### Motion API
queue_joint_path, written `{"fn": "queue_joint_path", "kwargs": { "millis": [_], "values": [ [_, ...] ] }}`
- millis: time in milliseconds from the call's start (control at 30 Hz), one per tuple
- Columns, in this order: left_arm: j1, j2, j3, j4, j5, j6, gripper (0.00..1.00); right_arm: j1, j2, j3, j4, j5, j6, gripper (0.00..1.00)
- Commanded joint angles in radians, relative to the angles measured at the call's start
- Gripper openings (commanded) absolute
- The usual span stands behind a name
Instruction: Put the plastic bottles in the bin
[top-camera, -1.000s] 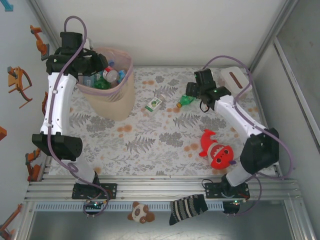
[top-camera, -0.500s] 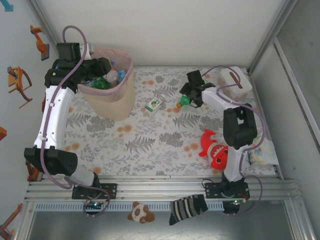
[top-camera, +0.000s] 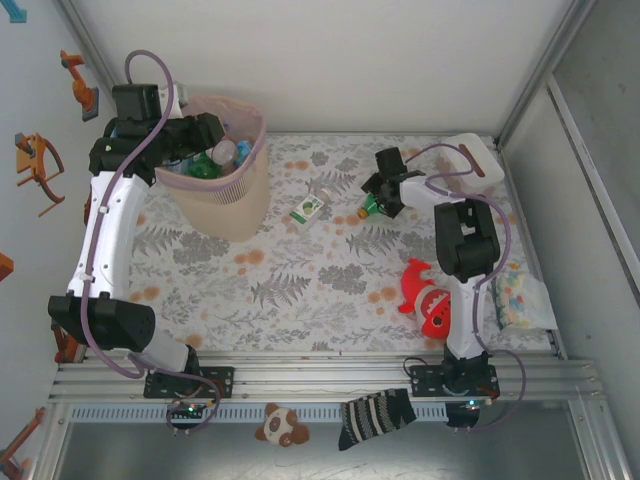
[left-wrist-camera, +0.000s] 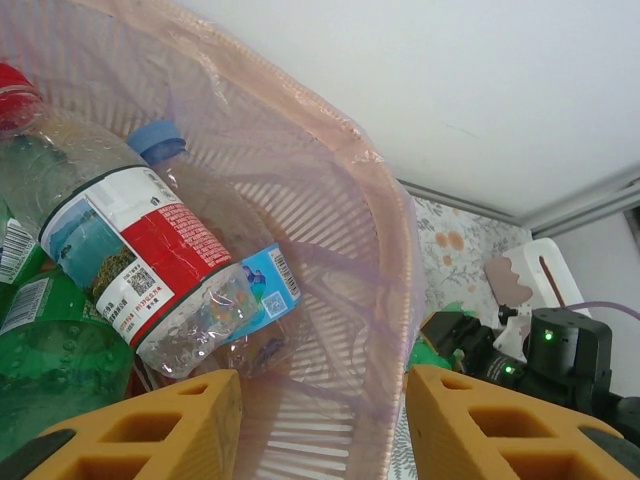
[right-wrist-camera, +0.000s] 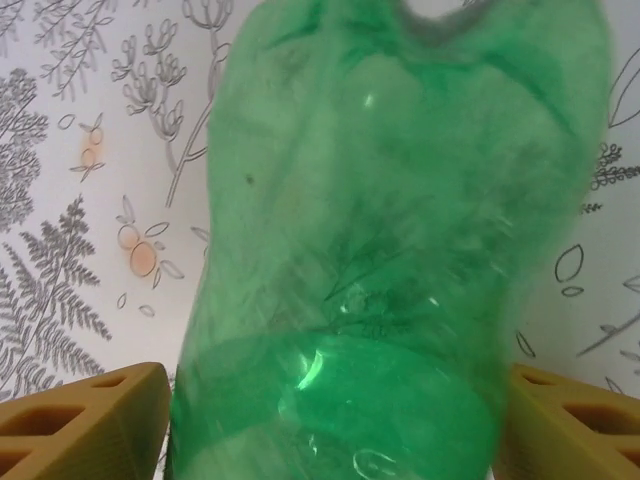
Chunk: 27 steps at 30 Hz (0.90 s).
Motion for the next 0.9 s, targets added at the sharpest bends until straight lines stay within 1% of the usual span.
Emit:
{"fn": "queue_joint_path", "kwargs": {
  "millis": [0, 200, 500, 667, 867],
  "values": [
    [0.009, -0.016, -0.008, 0.002, 0.019, 0.025, 0.47, -0.004, 0.005, 0.011, 0.039, 0.006, 0.034, 0.73],
    [0.008, -0.020, -0.010, -0.002, 0.017, 0.028, 0.47, -0.006, -0.017, -0.018, 0.055, 0.010, 0.037, 0.67],
    [0.011, -0.034, -0.019, -0.003, 0.016, 0.032, 0.47, -0.007, -0.083, -0.056, 0.070, 0.020, 0.020, 0.62],
    [0.016, -0.048, -0.033, 0.005, 0.013, 0.039, 0.48, -0.007, -0.172, -0.111, 0.122, 0.015, -0.076, 0.62],
    [0.018, -0.063, -0.058, 0.045, 0.051, 0.039, 0.48, -0.006, -0.298, -0.161, 0.173, -0.029, -0.279, 0.61]
  ]
}}
